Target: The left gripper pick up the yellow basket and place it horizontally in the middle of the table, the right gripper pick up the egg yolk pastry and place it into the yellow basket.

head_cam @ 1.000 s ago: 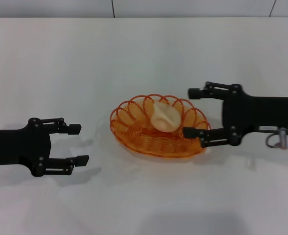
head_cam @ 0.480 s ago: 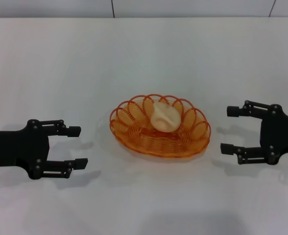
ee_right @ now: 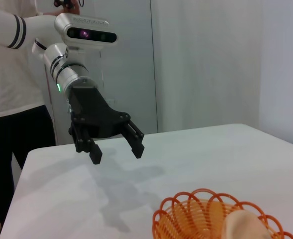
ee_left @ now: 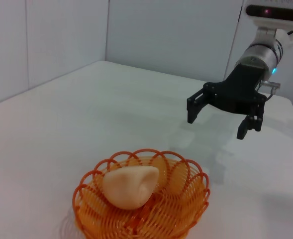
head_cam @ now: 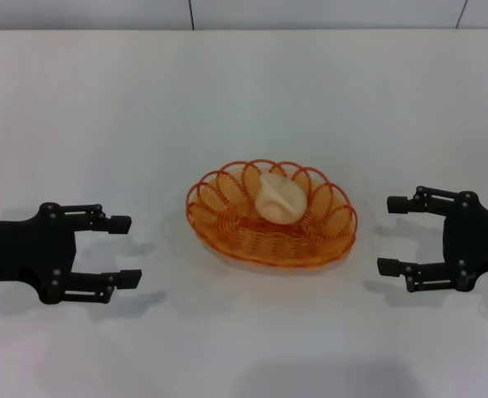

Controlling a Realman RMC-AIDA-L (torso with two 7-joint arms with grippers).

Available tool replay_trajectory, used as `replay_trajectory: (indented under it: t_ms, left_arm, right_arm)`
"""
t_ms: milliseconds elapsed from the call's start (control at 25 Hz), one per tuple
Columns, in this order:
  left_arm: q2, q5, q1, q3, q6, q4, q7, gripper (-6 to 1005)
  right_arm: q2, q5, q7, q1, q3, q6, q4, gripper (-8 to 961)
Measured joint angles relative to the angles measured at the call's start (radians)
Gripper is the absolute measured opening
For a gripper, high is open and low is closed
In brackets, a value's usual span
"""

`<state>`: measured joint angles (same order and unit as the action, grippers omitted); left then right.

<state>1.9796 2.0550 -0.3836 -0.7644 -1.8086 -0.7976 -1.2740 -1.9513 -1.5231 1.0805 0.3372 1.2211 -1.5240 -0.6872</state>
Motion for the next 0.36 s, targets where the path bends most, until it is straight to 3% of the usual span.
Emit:
replay_trajectory:
  t_ms: [360]
  left_arm:
    - [-0.004, 0.023, -0.011, -0.001, 0.0, 0.0, -0.021, 759]
  right_arm:
    - [0.004, -0.046, 0.059, 0.013, -0.001, 0.026, -0.003, 857]
